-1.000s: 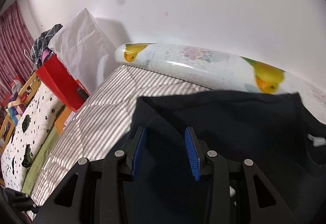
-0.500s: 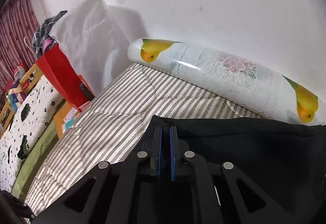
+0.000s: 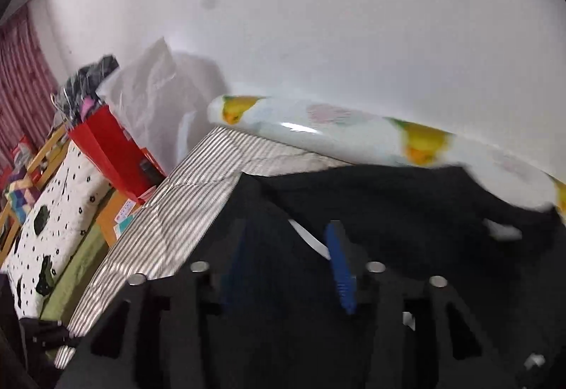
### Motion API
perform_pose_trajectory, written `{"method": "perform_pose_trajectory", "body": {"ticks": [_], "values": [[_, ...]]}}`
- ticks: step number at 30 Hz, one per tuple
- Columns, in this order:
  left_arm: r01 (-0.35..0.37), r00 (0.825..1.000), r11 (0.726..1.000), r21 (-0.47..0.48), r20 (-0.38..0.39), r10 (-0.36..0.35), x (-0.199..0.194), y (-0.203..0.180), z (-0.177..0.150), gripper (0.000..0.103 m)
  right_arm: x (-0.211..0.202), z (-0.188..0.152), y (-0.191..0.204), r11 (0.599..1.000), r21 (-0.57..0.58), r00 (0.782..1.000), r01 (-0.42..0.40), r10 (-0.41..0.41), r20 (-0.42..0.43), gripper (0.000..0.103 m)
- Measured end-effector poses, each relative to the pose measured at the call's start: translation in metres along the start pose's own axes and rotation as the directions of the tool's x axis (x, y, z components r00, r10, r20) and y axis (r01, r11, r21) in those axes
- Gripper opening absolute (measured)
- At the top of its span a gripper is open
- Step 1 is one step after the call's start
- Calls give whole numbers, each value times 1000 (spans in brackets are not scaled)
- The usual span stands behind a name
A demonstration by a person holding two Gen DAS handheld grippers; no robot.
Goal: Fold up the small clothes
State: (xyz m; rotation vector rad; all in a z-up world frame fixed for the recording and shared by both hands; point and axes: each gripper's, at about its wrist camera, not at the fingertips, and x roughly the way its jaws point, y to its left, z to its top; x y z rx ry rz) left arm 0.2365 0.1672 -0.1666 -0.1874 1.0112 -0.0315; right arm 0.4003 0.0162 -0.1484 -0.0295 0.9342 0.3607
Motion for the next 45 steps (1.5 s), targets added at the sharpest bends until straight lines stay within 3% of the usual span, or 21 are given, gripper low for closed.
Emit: {"method": "perform_pose_trajectory", "body": {"ticks": [5,13,15,18,21,23,25,27,29,31,35,42,45], "values": [[-53,998,998,19,40,52,-32,-23,-8,25,-76,-36,-34,994,53,995,96,-97,18,61],[-83,989,994,74,127,73,-76,-79,-21,25,-205,-124,-85,957,123,958,261,-272,85,62],[-61,989,994,86,140,49,-84,-96,-24,25,-236,-147,-100,940,141,943,310,-323,77,62],[-63,987,990,124,152,44,-89,-119,-30,25,-279,-184,-121,897,172,901,408,-426,85,62],[-46,990,983,177,141,21,-89,-141,-35,25,-311,-224,-148,864,208,879,458,-475,35,62],[-36,990,982,187,140,10,-90,-153,-37,25,-329,-253,-167,826,229,848,515,-531,7,62],[-36,990,983,179,141,11,-89,-162,-38,29,-342,-279,-187,794,264,827,547,-562,-20,62],[-21,992,985,172,130,-1,-87,-170,-37,40,-351,-304,-209,766,311,817,562,-573,-64,62],[-6,990,985,173,140,-19,-88,-178,-38,58,-358,-324,-226,740,357,810,571,-580,-93,62],[-6,986,983,186,164,-25,-91,-185,-41,65,-366,-346,-244,708,407,802,577,-586,-117,62],[-19,984,977,214,175,-19,-90,-197,-42,65,-382,-384,-274,620,443,738,647,-656,-159,62],[-27,993,978,207,119,2,-68,-211,-42,65,-380,-427,-309,599,432,727,674,-641,-245,62],[-21,997,978,210,82,4,-57,-218,-43,65,-373,-430,-313,588,399,701,704,-667,-254,62]]}}
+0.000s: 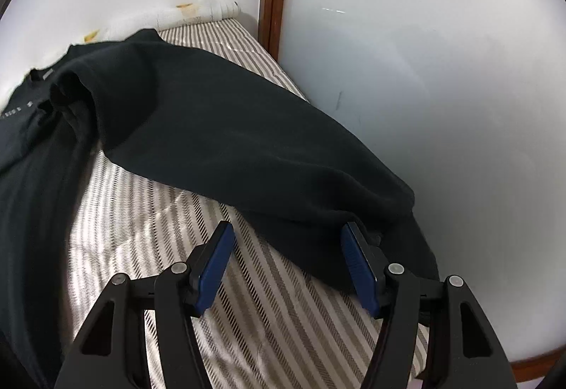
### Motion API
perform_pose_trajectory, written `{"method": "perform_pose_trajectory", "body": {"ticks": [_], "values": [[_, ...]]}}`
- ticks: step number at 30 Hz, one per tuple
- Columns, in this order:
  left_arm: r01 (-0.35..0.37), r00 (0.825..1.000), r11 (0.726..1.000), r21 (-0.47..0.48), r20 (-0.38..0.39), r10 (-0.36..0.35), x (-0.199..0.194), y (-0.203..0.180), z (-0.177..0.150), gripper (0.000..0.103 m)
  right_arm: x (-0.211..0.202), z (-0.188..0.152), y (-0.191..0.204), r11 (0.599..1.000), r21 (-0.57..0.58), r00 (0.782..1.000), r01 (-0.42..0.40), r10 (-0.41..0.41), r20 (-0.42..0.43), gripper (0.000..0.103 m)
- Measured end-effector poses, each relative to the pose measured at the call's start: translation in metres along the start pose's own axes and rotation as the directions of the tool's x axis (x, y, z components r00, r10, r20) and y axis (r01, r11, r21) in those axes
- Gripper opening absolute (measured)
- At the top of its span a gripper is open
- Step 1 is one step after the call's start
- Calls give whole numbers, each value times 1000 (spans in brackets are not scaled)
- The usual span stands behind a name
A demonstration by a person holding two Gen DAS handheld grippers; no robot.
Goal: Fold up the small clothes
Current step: 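Grasp the plain sleeve cuff with the right gripper and lift it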
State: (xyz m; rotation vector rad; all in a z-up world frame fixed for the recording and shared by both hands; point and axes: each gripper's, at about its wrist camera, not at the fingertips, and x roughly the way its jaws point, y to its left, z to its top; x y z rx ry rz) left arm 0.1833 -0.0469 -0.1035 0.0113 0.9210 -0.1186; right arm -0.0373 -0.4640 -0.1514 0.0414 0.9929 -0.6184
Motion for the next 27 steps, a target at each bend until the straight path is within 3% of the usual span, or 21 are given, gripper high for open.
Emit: {"method": "perform_pose_trajectory", "body": {"ticks": [3,4,5,7,13,17,22,27], "values": [[-4,1000,1000,9,-3,4,2,-4,0,65,5,5,3,1000,-11,999,29,-29,15,59],[-3,1000,1000,12,-2,3,2,-4,0,65,8,7,1,1000,-3,1000,25,-24,16,44],[-3,1000,1000,14,1,3,1,-4,1,65,11,9,-1,1000,7,1000,12,-12,19,22],[-7,1000,1000,16,8,7,-2,-1,1,65,16,15,3,998,6,998,63,-63,18,13],[-44,999,999,0,32,44,-14,23,0,65,-12,46,-12,989,67,983,133,-140,115,11],[-43,998,998,-48,37,45,-18,48,-3,65,-57,86,-16,990,118,968,83,-108,225,11],[-40,998,995,-87,51,44,-22,72,-9,65,-129,138,47,1000,12,908,21,-24,418,11],[-38,997,988,-149,57,47,-26,102,-13,65,-183,177,148,979,-148,846,-140,196,496,11]]}}
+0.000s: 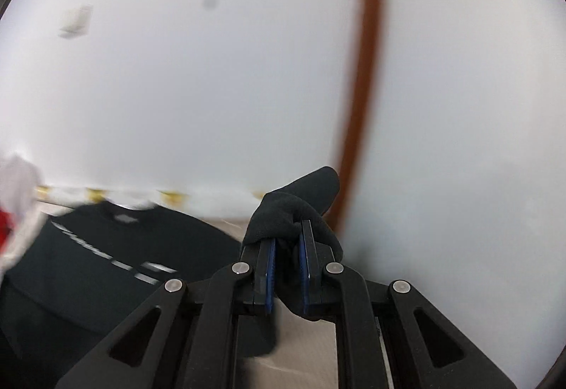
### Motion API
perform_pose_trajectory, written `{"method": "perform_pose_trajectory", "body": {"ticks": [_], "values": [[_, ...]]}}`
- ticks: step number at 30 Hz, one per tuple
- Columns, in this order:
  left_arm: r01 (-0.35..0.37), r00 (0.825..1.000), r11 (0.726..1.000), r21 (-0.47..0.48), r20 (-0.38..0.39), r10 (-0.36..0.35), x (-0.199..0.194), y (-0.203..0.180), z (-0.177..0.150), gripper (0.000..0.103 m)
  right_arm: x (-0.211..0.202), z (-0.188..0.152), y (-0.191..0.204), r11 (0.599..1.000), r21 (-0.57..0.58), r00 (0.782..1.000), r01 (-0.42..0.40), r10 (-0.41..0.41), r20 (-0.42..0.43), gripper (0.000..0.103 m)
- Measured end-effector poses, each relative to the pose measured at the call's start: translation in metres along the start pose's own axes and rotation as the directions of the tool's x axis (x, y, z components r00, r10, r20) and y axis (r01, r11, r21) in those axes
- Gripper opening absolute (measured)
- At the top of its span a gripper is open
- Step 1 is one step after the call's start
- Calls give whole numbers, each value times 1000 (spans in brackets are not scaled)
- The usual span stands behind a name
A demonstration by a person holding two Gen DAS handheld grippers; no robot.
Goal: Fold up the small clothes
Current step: 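Grasp the plain sleeve cuff with the right gripper and lift it, then lay the held cuff across the body and open the right gripper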
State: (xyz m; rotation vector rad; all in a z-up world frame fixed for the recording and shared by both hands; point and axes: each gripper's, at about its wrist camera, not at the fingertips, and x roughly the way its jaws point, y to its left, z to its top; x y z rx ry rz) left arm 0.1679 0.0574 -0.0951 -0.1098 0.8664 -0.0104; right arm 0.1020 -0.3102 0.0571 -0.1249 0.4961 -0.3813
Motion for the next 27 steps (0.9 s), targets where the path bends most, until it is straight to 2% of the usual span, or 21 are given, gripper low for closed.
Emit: {"method": "perform_pose_trajectory", "body": {"ticks": [2,6,10,14,18,19,20,21,22,23,24,27], "values": [[1,1000,1000,-21,-3,-1,1,11,0,65,7,16,38,996,-23,996,-91,91,8,11],[-13,1000,999,-32,-19,12,4,29,-2,65,3,23,128,964,-85,967,-252,253,7,11],[-16,1000,999,-43,-24,15,7,43,-6,65,21,7,201,931,-137,941,-339,335,-57,12],[-21,999,998,-62,-37,19,10,57,-8,65,55,-33,261,910,-196,928,-365,339,-153,13],[-32,998,998,-48,-57,29,15,62,-12,65,81,-76,286,891,-227,909,-393,341,-239,15],[-38,997,998,-40,-62,35,17,62,-13,65,86,-84,288,889,-225,904,-399,341,-257,22],[-43,997,998,-35,-68,41,19,61,-14,65,88,-91,289,887,-219,898,-406,343,-274,38],[-46,996,998,-31,-72,44,20,60,-14,65,92,-98,287,885,-212,891,-414,347,-294,49],[-46,996,999,-27,-76,44,22,58,-14,65,91,-102,282,885,-206,886,-418,348,-306,71],[-43,996,999,-22,-79,41,23,55,-13,65,92,-105,275,884,-198,880,-423,348,-324,78],[-38,996,999,-14,-80,37,25,50,-12,65,94,-111,270,881,-190,870,-433,353,-344,81],[-20,997,1000,16,-81,21,29,32,-6,65,93,-128,248,875,-166,845,-455,365,-392,81]]}}
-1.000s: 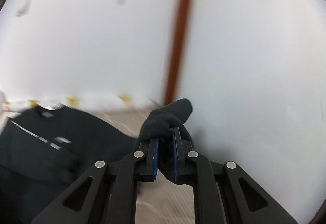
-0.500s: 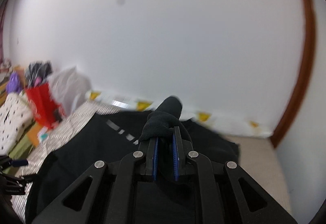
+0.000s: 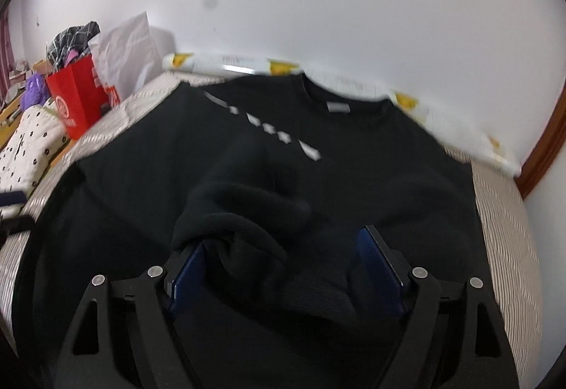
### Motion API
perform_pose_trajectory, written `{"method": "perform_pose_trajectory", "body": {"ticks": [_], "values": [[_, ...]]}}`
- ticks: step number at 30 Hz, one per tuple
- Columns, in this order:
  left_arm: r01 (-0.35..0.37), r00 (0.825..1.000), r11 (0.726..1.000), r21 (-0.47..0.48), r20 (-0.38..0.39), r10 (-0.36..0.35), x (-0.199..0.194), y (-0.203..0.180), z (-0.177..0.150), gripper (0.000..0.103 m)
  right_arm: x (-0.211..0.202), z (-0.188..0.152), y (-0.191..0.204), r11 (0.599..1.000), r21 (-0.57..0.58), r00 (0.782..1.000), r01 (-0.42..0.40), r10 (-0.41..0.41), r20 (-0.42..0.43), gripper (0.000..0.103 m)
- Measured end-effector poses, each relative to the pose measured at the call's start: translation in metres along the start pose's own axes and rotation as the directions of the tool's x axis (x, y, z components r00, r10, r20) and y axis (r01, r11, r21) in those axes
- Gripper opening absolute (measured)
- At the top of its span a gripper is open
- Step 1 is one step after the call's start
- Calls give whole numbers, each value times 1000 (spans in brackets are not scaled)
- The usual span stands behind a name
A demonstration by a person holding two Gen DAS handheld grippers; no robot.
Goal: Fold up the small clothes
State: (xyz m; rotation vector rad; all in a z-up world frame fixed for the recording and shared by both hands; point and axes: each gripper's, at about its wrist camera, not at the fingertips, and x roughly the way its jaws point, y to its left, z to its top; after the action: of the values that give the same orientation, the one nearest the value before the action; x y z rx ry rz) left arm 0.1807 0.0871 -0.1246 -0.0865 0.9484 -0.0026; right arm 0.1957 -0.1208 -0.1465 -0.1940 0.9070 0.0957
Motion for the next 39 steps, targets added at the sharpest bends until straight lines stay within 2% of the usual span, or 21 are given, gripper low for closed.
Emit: {"method": "perform_pose_trajectory", "body": {"ticks": [5,10,13,16,21,24,30,33,35,39], "values": [[30,1000,996,79,3,-31,7,-44,13,65,-36,-34,-31,999,42,1000,-28,28,2,82],[66,997,986,154,23,-70,8,-91,24,65,-71,-66,-67,993,115,1000,4,-8,29,82],[95,995,977,190,6,-97,14,-117,28,65,-88,-84,-91,983,182,999,8,-16,45,82],[116,993,962,248,-18,-115,28,-149,29,65,-101,-99,-113,970,242,998,21,-34,51,81],[157,988,931,330,-58,-146,52,-198,29,65,-124,-125,-145,949,302,992,91,-113,56,81],[116,993,911,397,-49,-105,66,-223,27,65,-131,-141,-160,933,331,986,143,-164,35,81],[61,997,881,469,-64,-35,91,-243,16,65,-137,-170,-184,896,408,982,176,-191,-3,81],[46,999,859,510,-43,-29,92,-247,12,66,-136,-178,-192,884,431,981,183,-196,-15,81],[63,998,849,524,-58,-39,92,-248,9,70,-135,-180,-196,879,440,980,185,-197,-19,81],[58,998,825,563,-44,-39,92,-248,1,70,-132,-178,-201,873,456,981,174,-192,-6,81]]}}
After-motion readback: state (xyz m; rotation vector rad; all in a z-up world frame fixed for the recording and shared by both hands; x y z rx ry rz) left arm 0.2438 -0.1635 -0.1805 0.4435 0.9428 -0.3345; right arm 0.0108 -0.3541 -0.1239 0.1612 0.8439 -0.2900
